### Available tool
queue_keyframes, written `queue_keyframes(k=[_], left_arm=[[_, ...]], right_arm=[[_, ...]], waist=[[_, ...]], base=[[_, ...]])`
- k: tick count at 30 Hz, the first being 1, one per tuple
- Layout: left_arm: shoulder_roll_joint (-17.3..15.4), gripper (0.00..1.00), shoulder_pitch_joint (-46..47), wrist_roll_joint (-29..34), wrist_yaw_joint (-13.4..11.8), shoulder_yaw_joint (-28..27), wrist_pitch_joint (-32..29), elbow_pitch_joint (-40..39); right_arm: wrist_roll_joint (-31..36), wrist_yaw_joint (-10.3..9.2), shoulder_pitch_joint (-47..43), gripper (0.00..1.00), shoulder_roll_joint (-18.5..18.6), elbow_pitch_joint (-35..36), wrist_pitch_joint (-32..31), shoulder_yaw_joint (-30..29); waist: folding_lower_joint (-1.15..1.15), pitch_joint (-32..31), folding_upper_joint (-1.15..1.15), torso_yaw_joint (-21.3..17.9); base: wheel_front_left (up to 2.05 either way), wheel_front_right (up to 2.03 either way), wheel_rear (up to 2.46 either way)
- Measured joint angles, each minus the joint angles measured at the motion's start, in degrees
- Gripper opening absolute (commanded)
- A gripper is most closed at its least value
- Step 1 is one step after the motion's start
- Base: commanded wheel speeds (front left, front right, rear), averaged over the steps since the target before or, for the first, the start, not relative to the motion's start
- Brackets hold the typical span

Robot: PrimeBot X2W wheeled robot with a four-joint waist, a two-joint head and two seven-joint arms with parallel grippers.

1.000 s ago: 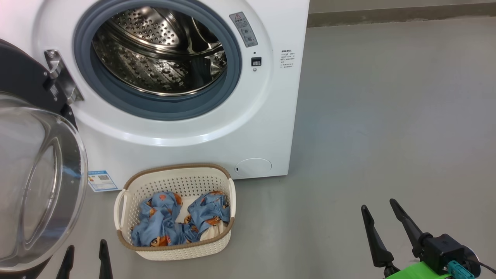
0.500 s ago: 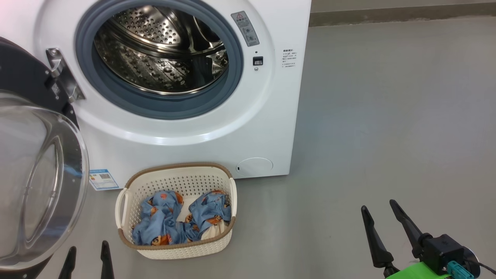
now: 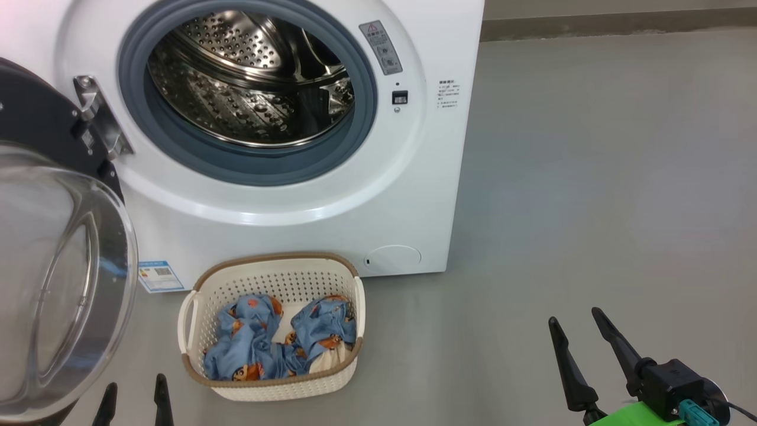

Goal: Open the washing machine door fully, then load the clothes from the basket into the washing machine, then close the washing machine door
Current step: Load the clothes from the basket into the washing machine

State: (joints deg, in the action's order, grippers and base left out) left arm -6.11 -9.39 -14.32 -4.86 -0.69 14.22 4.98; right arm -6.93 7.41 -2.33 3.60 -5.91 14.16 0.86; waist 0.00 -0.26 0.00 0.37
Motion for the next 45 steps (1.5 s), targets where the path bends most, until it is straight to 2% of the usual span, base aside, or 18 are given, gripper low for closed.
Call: queue_keyframes(k=[20,45], left_arm=[[0.02,1.00,1.13,0.00,-1.01,-0.78,0.00,-0.36],[1.19,1.00,1.25,0.92,0.60,0.03,0.00,-0.43]], right_arm=[[-0.03,0.00,0.00,1.00,0.13,-0.04,0.00,0.09],[-0.02,0.00,0.05,1.00,0.13,-0.24,0.00,0.01]], waist=[[0.00,1.44,0.00,0.73],[0.00,3.30,0.00,0.80]], base=[[1.69,-1.69,0.00],[0.11,-0.11,0.00]])
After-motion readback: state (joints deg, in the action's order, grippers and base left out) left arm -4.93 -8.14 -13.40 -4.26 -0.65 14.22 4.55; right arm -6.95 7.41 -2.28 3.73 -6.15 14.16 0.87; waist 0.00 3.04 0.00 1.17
